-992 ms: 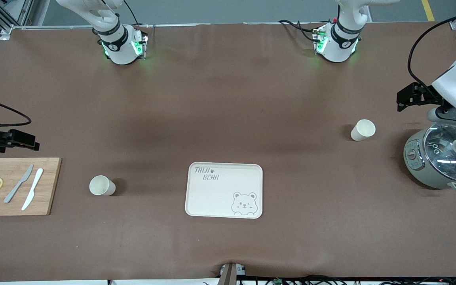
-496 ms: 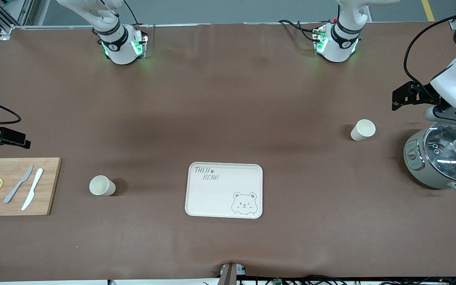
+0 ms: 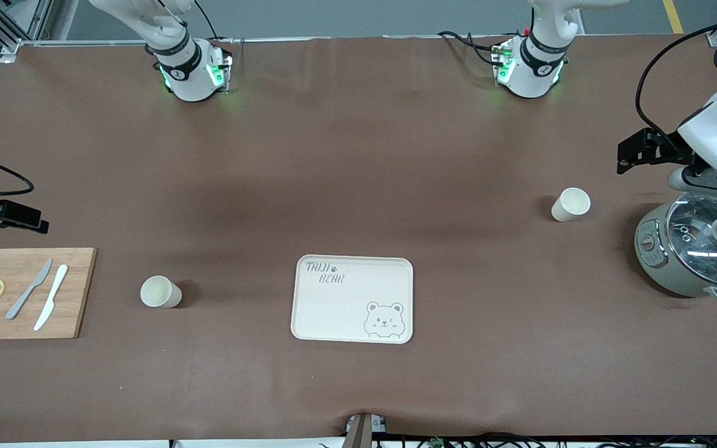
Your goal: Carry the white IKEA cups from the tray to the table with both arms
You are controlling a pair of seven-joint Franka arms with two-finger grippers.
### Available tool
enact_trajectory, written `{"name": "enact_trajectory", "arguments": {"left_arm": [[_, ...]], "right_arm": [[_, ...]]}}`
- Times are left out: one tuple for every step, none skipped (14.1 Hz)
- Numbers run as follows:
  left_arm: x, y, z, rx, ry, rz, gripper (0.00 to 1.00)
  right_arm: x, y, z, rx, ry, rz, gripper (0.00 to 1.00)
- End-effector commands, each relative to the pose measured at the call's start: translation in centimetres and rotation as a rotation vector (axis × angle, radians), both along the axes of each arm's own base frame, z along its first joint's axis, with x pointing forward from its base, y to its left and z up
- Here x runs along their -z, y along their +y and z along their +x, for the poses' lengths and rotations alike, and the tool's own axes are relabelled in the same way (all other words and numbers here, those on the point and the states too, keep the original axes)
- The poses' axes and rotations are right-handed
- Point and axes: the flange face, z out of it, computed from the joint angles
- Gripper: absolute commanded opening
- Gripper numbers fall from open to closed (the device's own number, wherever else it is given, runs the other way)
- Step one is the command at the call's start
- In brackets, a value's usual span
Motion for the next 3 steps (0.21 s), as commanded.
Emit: {"name": "enact_trajectory", "arguments": {"left_arm": [[-0.28,0.07,0.18,0.001,0.003,-0.011,1.0],[-0.28,0.07,0.18,0.001,0.003,-0.011,1.0],[-0.28,0.07,0.18,-0.003,0.003,-0.01,1.0]], "right_arm": [[-0.3,0.1,-0.45,0.007,0.006,-0.008,1.0],[-0.2,0.1,-0.41,0.007,0.007,-0.008,1.0],[-0.2,0.1,-0.41,0.007,0.007,-0.008,1.0]]}}
